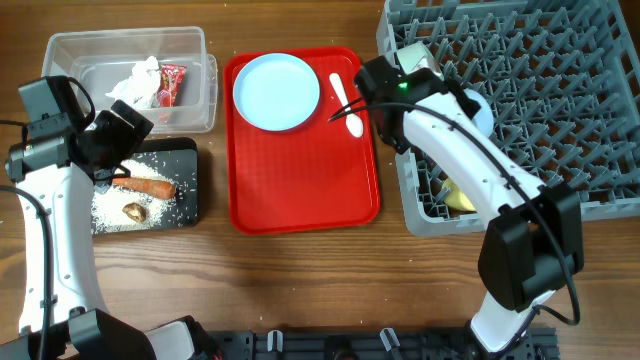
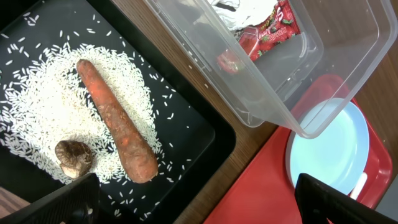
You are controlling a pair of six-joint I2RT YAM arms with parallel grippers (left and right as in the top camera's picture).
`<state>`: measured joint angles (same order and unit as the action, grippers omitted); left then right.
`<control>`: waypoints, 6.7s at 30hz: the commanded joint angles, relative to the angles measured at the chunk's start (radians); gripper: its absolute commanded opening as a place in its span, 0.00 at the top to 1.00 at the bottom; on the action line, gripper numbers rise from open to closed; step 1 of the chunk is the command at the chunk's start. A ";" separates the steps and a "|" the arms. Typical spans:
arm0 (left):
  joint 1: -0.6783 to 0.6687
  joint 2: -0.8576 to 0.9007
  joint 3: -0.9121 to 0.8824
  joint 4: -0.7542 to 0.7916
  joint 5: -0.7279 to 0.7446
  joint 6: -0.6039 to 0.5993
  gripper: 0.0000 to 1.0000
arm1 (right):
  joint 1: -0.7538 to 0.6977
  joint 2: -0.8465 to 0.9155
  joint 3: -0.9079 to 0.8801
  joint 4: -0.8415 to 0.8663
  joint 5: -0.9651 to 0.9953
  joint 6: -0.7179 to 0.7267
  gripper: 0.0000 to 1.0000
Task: Sort waste into correct bins and load items into the dishwasher rack
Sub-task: 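Move the right gripper to the white spoon and grasp it, then lift the white spoon and insert it into the rack, then grasp the light-blue plate on the red tray with the right gripper, then stand the light-blue plate upright in the rack with the right gripper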
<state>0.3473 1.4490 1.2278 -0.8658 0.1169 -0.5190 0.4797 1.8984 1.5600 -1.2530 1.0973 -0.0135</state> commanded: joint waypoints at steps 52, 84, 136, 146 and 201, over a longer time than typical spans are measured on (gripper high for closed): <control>0.003 -0.014 0.016 0.000 0.005 -0.013 0.00 | -0.019 0.484 0.356 0.327 -1.113 -0.032 0.37; 0.003 -0.014 0.016 0.000 0.005 -0.013 0.00 | 0.001 0.484 0.293 0.115 -1.324 0.174 0.44; 0.003 -0.014 0.016 0.000 0.005 -0.013 0.00 | -0.461 -0.187 -0.173 0.261 -0.993 0.017 0.92; 0.003 -0.014 0.016 0.000 0.005 -0.013 0.00 | -0.492 -0.114 -0.143 0.294 -1.061 0.043 0.29; 0.003 -0.014 0.016 0.000 0.005 -0.013 0.00 | -0.081 -0.281 0.268 0.245 -0.773 0.170 0.95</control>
<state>0.3473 1.4490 1.2282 -0.8680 0.1173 -0.5224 0.4053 1.7199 1.8214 -0.9836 0.1024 0.2363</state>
